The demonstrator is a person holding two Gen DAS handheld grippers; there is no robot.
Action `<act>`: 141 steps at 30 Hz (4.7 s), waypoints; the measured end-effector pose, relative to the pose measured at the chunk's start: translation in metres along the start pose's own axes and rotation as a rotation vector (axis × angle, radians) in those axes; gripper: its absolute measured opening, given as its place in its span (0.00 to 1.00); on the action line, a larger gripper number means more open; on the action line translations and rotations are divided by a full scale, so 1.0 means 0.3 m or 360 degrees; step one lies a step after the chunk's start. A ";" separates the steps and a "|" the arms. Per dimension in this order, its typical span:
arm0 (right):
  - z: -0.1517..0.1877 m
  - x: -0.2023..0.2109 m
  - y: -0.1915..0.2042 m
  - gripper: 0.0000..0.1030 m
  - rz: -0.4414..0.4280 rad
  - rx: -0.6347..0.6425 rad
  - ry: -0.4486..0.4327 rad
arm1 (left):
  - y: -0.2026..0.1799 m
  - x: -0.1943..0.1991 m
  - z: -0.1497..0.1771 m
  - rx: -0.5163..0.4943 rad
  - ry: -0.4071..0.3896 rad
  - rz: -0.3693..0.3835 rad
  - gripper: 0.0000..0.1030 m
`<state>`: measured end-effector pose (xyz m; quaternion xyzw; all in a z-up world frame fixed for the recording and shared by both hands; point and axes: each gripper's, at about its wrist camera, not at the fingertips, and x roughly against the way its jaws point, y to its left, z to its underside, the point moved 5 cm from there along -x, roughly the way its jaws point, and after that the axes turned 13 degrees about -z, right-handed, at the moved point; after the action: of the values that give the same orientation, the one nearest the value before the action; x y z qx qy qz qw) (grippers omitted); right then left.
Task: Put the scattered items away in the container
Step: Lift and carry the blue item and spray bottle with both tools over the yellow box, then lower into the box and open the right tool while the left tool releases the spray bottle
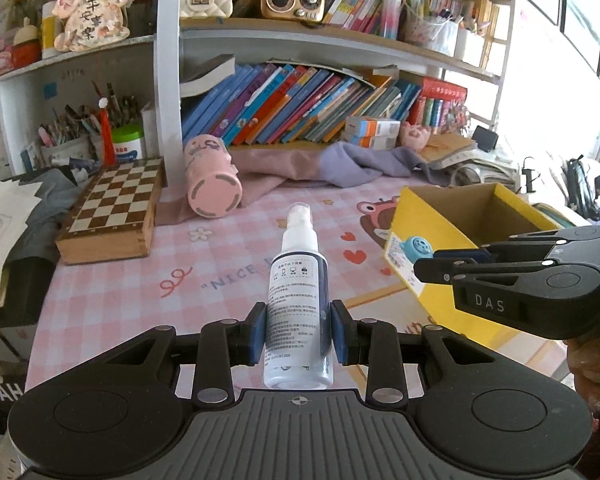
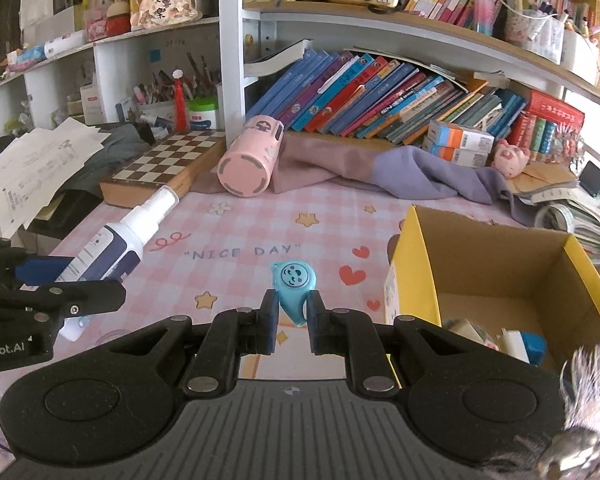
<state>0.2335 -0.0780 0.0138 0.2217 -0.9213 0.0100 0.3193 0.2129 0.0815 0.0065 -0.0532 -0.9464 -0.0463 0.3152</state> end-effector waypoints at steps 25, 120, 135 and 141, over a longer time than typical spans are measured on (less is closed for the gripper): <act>0.284 0.288 0.124 0.13 0.0106 -0.0087 0.0038 | -0.094 0.253 0.221 -0.0053 0.0021 0.0151 0.30; 0.005 -0.062 -0.877 0.13 -0.0169 0.0106 0.0362 | -0.867 -0.393 -0.219 -0.0400 0.0191 0.0024 0.31; 0.029 -0.108 -0.871 0.13 -0.0331 0.0093 0.0549 | -0.937 -0.447 -0.162 -0.0514 0.0311 0.0012 0.31; 0.024 -0.099 -0.887 0.14 -0.0309 0.0045 0.0514 | -0.958 -0.417 -0.177 -0.0527 0.0219 -0.0010 0.34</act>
<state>0.3603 -0.3072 -0.0422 0.3095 -0.8321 0.0276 0.4595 0.3064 -0.2183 -0.0420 -0.0982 -0.9023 -0.2058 0.3660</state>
